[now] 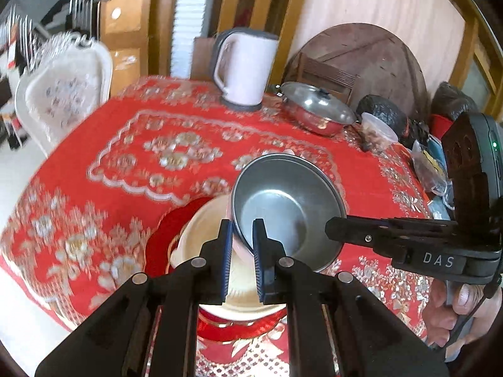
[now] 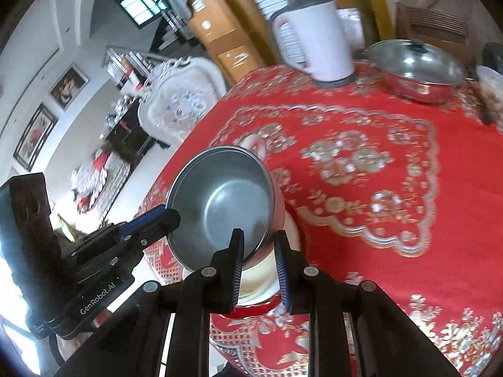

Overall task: Organize plates and bowls
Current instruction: 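Carry the grey bowl over the stacked cream bowl with the right gripper, then lower the grey bowl into the cream bowl and open the right gripper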

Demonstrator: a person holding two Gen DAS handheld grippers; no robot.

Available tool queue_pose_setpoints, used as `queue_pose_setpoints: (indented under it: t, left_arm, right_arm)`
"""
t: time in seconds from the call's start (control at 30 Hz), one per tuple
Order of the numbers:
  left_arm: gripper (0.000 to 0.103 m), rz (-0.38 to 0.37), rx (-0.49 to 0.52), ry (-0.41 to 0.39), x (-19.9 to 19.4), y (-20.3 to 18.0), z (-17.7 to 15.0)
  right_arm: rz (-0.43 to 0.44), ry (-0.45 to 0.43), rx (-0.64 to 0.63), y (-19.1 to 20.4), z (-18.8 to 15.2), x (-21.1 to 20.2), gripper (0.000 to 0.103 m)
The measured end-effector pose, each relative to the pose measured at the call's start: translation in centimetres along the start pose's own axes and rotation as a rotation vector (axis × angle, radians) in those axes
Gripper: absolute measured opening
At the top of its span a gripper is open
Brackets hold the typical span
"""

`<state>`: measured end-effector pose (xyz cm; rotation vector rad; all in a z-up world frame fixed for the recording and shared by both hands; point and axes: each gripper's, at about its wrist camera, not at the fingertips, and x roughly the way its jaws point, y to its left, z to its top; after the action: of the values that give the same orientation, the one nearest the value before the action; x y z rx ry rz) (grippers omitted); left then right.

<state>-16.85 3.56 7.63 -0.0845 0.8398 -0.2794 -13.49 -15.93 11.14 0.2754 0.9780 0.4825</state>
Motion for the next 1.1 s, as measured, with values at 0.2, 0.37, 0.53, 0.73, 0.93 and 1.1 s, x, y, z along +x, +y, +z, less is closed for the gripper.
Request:
queue_pose_setpoints:
  t: [0.2, 0.37, 0.53, 0.73, 0.93, 1.1]
  left_arm:
    - [0.010, -0.005, -0.055, 0.034, 1.6, 1.7, -2.0]
    - [0.010, 0.018, -0.048, 0.025, 2.2, 2.0, -2.3]
    - [0.010, 0.022, -0.039, 0.030, 2.3, 2.0, -2.3]
    - [0.011, 0.048, -0.015, 0.027, 2.4, 1.6, -2.7]
    - [0.011, 0.048, -0.018, 0.022, 2.5, 1.7, -2.7]
    - [0.011, 0.055, -0.014, 0.030, 2.6, 1.9, -2.6]
  right_arm:
    - [-0.005, 0.059, -0.036, 1.2, -1.4, 2.9, 0.021]
    - [-0.010, 0.100, -0.041, 1.1, -2.2, 5.1, 0.021]
    - [-0.005, 0.102, -0.049, 1.1, -2.4, 5.6, 0.021]
    - [-0.019, 0.083, -0.082, 1.6, -2.5, 5.2, 0.023]
    - [-0.021, 0.082, -0.107, 1.9, -2.6, 5.2, 0.023]
    - [-0.027, 0.083, -0.111, 2.0, -2.6, 5.3, 0.023]
